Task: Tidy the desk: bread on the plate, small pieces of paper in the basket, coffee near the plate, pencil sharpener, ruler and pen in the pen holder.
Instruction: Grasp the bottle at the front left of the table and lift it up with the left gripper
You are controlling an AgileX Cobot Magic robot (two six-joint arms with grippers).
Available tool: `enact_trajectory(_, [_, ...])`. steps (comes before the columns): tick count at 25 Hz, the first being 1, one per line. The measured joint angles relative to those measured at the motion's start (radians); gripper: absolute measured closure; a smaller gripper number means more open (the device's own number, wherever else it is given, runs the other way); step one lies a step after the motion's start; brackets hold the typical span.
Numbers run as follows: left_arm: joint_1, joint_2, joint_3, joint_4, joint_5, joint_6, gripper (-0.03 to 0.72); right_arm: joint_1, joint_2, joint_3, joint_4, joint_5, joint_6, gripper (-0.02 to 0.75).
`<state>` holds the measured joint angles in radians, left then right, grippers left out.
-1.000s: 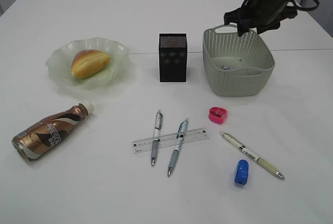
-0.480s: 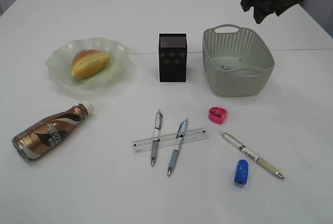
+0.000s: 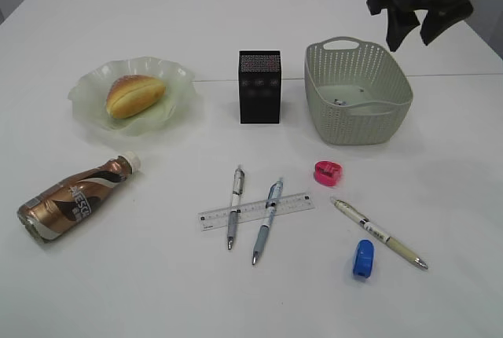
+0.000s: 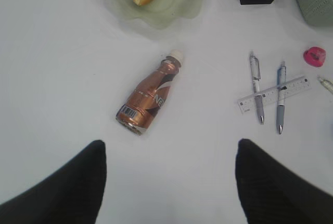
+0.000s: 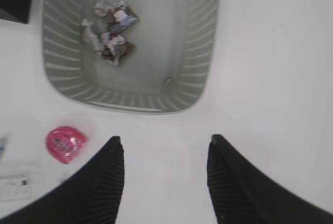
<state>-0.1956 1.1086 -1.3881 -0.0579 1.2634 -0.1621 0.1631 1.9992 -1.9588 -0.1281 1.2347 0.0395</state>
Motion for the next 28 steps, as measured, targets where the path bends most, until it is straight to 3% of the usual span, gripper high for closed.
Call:
enact_trajectory(6, [0.0, -0.016, 0.0, 0.0, 0.0, 0.0, 0.129, 0.0, -0.045, 0.035, 0.128, 0.002, 0.009, 0.326])
enact_trajectory(14, [0.0, -0.032, 0.0, -0.075, 0.0, -0.002, 0.129, 0.0, -0.327, 0.281, 0.097, 0.004, 0.013, 0.326])
enact_trajectory(22, [0.0, -0.025, 0.0, -0.075, 0.0, 0.025, 0.129, 0.0, -0.711, 0.586, 0.119, 0.014, 0.021, 0.326])
enact_trajectory(28, [0.0, 0.064, 0.0, -0.069, 0.0, 0.079, 0.129, 0.0, -0.953, 0.73, 0.128, 0.022, 0.06, 0.325])
